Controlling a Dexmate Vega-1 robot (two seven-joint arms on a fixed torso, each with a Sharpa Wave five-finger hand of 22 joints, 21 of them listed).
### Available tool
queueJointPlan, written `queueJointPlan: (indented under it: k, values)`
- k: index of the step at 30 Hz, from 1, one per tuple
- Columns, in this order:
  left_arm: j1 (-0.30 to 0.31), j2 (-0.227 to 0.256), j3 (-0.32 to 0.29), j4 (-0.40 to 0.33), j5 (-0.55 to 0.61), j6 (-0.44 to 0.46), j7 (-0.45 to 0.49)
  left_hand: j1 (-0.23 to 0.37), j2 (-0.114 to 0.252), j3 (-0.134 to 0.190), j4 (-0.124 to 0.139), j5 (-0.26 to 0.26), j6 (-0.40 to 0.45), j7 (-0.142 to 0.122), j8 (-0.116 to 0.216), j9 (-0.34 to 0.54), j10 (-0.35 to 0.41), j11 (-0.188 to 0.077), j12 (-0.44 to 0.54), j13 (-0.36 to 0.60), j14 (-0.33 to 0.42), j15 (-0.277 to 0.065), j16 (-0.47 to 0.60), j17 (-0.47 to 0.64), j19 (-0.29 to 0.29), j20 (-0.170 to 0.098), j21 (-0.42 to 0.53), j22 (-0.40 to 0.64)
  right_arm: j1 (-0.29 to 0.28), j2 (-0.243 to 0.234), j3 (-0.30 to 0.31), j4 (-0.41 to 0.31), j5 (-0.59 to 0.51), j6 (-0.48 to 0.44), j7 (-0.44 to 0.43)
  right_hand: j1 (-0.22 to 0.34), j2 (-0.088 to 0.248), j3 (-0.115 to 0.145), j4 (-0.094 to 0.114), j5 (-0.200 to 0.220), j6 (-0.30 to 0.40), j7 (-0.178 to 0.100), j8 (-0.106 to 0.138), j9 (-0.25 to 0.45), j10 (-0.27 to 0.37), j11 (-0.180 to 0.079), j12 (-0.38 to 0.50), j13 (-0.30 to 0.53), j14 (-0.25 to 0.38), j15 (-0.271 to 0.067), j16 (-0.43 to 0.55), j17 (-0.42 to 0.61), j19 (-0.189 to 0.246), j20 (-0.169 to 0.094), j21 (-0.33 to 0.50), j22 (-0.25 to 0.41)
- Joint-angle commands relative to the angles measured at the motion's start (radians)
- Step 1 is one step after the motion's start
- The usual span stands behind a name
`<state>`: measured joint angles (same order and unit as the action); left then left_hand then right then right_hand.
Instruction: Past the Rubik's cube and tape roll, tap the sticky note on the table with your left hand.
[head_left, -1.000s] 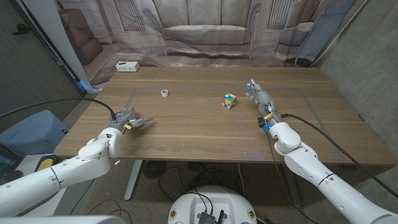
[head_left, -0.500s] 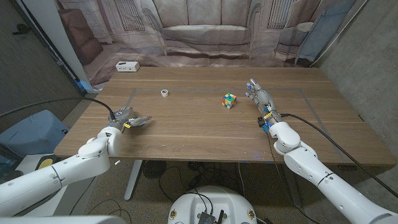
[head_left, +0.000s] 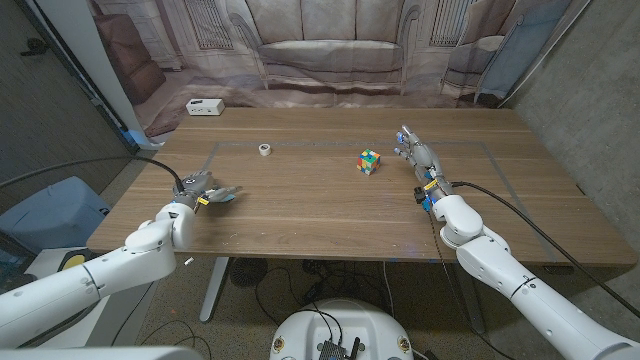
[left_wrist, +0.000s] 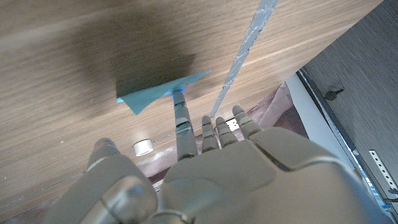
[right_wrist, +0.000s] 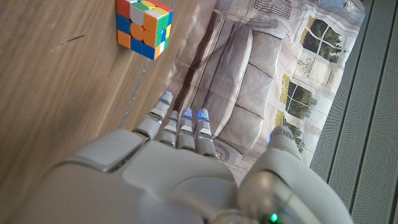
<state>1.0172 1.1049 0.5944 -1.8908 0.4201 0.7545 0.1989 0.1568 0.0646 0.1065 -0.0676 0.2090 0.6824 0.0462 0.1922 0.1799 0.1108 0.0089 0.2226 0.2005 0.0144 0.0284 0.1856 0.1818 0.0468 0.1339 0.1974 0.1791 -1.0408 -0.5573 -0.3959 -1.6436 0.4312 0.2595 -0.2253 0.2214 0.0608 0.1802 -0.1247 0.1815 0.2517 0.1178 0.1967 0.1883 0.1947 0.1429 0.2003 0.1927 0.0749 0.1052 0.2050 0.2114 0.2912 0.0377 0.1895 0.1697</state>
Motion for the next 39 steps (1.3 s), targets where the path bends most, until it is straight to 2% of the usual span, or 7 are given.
queueJointPlan:
  k: [1, 24, 33, 39]
  values:
    - [-0.011, -0.001, 0.005, 0.009, 0.005, 0.0, -0.005, 0.01, 0.007, 0.004, -0.008, -0.001, 0.01, 0.0, 0.003, 0.003, 0.0, 0.002, -0.001, 0.003, 0.007, 0.003, 0.004, 0.001, -0.006, 0.008, 0.005, 0.005, -0.004, -0.001, 0.001, -0.006, 0.0, -0.005, -0.005, 0.0, 0.008, -0.003, 0.001, 0.004, 0.011, 0.0, 0.0, 0.002, 0.011, 0.004, 0.003, 0.005, 0.006, -0.002, 0.006, 0.004, 0.005, 0.008, 0.006, 0.004]
    - [0.013, 0.005, -0.016, 0.003, -0.008, 0.031, 0.034, 0.012, 0.008, 0.005, -0.01, -0.002, 0.01, 0.0, 0.002, 0.003, 0.003, 0.0, 0.0, 0.003, 0.01, 0.001, 0.004, 0.001, -0.004, 0.009, 0.005, 0.005, -0.01, -0.005, 0.002, -0.015, -0.002, -0.006, -0.006, 0.0, 0.008, -0.003, 0.0, 0.004, 0.011, 0.0, 0.0, 0.002, 0.011, 0.005, 0.003, 0.005, 0.007, -0.002, 0.005, 0.004, 0.005, 0.008, 0.005, 0.004]
    - [0.028, 0.013, -0.043, -0.017, -0.018, 0.043, 0.071, 0.013, 0.008, 0.006, -0.011, -0.002, 0.003, 0.002, -0.001, 0.003, 0.004, 0.001, 0.0, 0.003, 0.011, 0.003, 0.004, 0.001, -0.004, 0.009, 0.006, 0.005, -0.008, -0.008, 0.001, -0.016, -0.008, -0.004, -0.005, 0.001, 0.008, -0.004, 0.0, 0.004, 0.011, -0.001, 0.0, 0.002, 0.011, 0.004, 0.003, 0.005, 0.007, -0.001, 0.005, 0.003, 0.005, 0.008, 0.006, 0.004]
    - [0.035, 0.013, -0.059, -0.03, -0.027, 0.049, 0.09, 0.013, 0.008, 0.006, -0.012, -0.002, -0.006, -0.006, -0.004, 0.003, 0.004, 0.004, 0.0, 0.003, 0.011, 0.004, 0.004, 0.001, -0.004, 0.009, 0.005, 0.005, -0.005, -0.003, 0.002, -0.013, -0.002, -0.007, -0.006, 0.0, 0.007, -0.004, 0.0, 0.004, 0.012, -0.001, 0.0, 0.002, 0.012, 0.003, 0.003, 0.005, 0.007, -0.002, 0.005, 0.004, 0.005, 0.008, 0.006, 0.004]
